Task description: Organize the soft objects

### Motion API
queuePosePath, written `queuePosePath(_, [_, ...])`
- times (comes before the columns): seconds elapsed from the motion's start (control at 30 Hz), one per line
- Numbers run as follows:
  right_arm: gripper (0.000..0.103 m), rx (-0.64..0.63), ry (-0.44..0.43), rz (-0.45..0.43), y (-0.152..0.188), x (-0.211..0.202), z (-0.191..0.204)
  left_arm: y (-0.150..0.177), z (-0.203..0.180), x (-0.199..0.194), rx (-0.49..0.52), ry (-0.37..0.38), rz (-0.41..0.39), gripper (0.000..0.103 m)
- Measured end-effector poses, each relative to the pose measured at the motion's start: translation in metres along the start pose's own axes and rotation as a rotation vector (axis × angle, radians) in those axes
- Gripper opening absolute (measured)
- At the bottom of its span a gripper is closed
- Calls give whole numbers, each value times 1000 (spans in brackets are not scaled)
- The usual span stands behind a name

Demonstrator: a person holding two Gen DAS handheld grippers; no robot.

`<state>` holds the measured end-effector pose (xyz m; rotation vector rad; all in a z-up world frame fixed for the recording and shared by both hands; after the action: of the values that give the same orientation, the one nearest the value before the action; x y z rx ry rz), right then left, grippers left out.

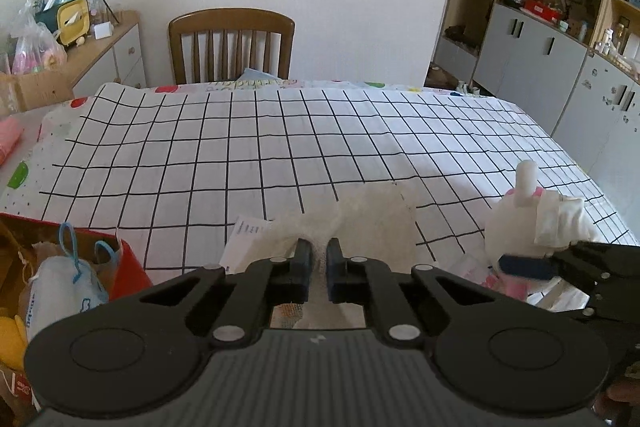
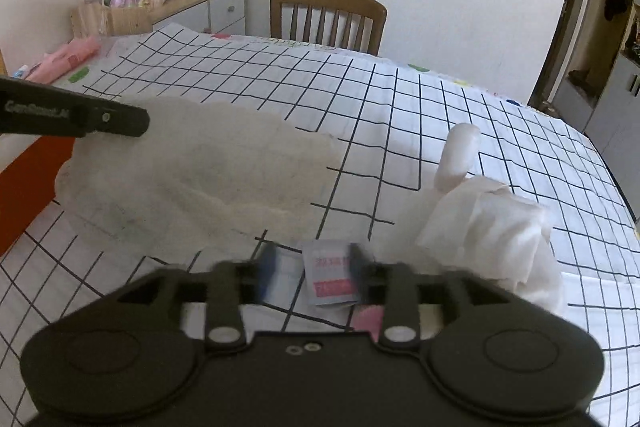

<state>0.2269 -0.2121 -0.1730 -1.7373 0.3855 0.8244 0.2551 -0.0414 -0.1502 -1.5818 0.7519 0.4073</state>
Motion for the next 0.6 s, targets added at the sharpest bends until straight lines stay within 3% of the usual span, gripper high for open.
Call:
queuePosePath(0.13, [64, -2, 16, 16, 2, 10, 2, 3, -1, 1, 0, 1, 6, 8])
queuePosePath(0.27, [61, 24, 37, 56, 4, 26, -1, 4, -1, 2, -1, 0, 10, 8])
queuePosePath(0.47, [59, -48, 102, 63, 7, 37, 2, 3, 1, 7, -12, 2, 17, 8])
queuePosePath(0.6, [54, -46, 90, 58, 8, 37, 2, 5, 2, 11, -18, 3, 24, 8])
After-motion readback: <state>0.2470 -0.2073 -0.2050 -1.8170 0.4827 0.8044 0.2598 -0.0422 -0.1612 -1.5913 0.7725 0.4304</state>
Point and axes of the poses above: each gripper's, at about its wrist camera, not at the fingertips, and x roughly the way its jaws point, z to its left, y to its underside, the point moved 9 cm from there along x, roughly the way its jaws point, and after that the axes turned 6 degrees about y, right-handed, at the moved point
